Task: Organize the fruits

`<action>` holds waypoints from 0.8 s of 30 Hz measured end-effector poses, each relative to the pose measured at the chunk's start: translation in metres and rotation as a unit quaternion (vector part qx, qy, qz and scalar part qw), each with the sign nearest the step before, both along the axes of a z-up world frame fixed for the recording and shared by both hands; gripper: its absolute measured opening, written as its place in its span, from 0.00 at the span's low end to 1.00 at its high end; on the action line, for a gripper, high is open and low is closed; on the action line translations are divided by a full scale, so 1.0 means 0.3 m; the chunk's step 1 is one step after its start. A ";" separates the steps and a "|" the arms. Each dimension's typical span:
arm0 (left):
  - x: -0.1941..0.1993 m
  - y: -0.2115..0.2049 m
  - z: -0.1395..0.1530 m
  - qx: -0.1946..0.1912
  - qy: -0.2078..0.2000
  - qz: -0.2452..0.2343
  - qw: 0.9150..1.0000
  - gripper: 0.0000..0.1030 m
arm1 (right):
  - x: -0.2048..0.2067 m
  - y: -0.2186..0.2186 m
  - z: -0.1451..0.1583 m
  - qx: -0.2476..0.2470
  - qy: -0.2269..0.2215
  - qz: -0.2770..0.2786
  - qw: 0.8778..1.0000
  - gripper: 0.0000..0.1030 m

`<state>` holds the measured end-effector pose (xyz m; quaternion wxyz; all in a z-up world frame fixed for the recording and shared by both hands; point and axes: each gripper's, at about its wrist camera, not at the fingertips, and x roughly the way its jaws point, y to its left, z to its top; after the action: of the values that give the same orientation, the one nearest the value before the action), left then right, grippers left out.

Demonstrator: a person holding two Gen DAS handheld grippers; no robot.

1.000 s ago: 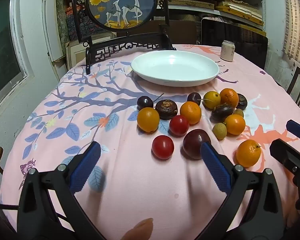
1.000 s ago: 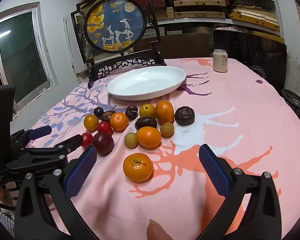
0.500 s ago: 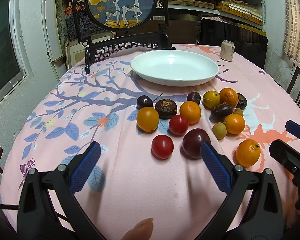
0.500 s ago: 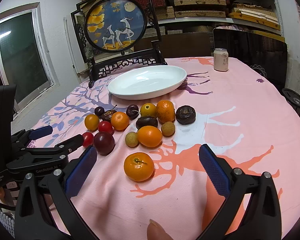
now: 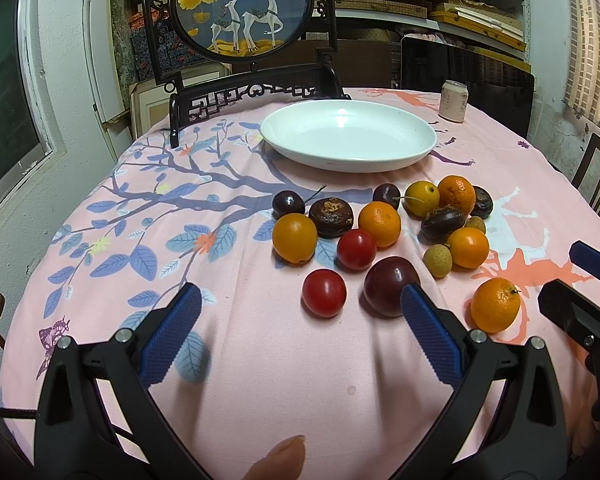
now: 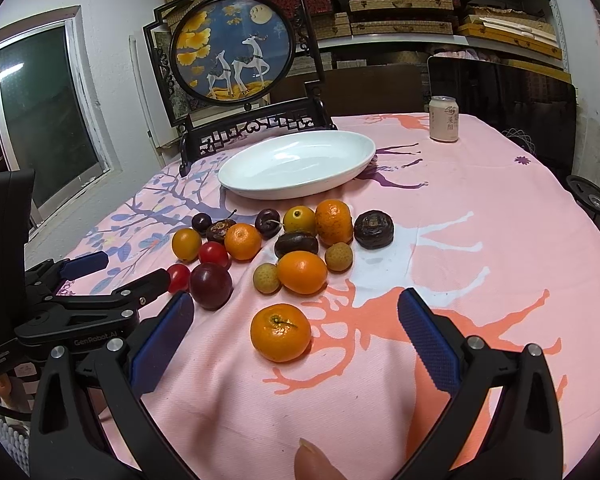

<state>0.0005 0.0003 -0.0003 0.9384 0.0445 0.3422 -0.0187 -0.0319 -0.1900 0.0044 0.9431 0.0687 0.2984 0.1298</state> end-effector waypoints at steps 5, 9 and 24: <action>0.000 0.000 0.000 0.000 0.000 0.000 1.000 0.98 | -0.001 0.002 0.001 0.000 0.000 0.000 1.000 0.99; 0.000 0.000 0.000 0.000 0.000 0.000 1.000 0.98 | -0.001 0.004 0.001 0.000 0.000 0.000 1.000 0.99; 0.000 0.000 0.000 -0.001 0.001 0.000 1.000 0.98 | 0.002 0.003 -0.005 0.002 0.001 0.000 1.000 0.99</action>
<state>0.0005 0.0003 -0.0003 0.9381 0.0440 0.3429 -0.0194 -0.0313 -0.1891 0.0028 0.9424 0.0710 0.2994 0.1308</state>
